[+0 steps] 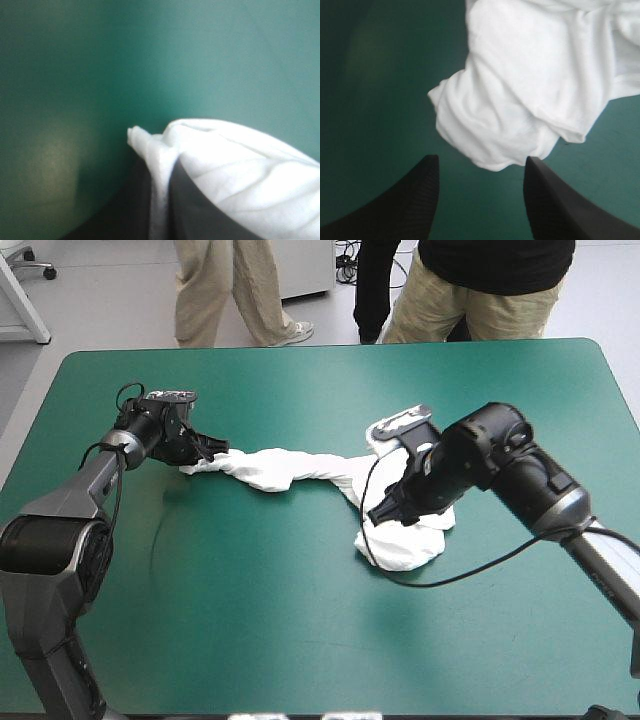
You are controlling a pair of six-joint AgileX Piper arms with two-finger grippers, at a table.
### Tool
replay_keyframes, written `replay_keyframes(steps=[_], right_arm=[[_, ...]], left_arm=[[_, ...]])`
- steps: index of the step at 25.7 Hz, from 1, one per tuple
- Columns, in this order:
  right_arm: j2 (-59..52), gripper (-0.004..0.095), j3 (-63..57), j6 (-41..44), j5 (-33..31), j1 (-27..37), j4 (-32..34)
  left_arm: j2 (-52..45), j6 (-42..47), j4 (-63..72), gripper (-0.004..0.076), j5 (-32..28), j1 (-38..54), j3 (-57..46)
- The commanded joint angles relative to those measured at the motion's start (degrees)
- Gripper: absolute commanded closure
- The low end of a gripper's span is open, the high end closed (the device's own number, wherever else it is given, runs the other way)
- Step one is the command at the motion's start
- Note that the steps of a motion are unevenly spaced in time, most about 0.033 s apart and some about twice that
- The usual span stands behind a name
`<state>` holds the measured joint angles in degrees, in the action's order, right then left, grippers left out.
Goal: Fold the cloth
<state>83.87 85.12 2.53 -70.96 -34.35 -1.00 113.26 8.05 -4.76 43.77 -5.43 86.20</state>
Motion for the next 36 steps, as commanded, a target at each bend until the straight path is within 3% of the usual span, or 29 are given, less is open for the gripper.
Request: replay_keyframes(steps=[1,5,10,12,23,26,30,36], right_arm=[[-2.2,0.0395,-2.2,1.3,0.1,-5.0,5.3],[-2.2,0.0305,-8.1,3.4,3.4,-6.0,4.3],[-0.4,0.0302,-17.2,3.1,14.0,-6.0,2.1],[2.2,0.0302,-18.7,0.5,15.0,-6.2,-0.7],[13.8,0.0309,-19.9,1.1,23.1,-6.3,-2.4],[15.7,0.0440,-20.5,3.3,23.9,-6.3,-2.1],[16.5,0.0931,-21.4,2.8,24.4,-6.2,-1.4],[12.7,0.0925,-21.2,3.0,21.9,-5.0,-0.5]], left_arm=[[-1.5,0.0,-2.1,0.0731,2.9,0.4,0.4],[-1.5,0.0,-1.9,0.0731,2.9,0.4,0.4],[-1.5,0.0,0.7,0.0731,2.2,0.4,0.4],[-1.5,0.0,0.6,0.0731,2.2,0.4,0.4],[-1.5,-0.1,0.7,0.0733,2.4,0.4,0.4],[-1.5,-0.1,0.5,0.0733,2.8,0.4,0.4],[-1.7,-0.1,0.5,0.0733,3.9,0.4,0.4],[-5.5,-0.9,0.5,0.0733,4.9,0.4,0.4]])
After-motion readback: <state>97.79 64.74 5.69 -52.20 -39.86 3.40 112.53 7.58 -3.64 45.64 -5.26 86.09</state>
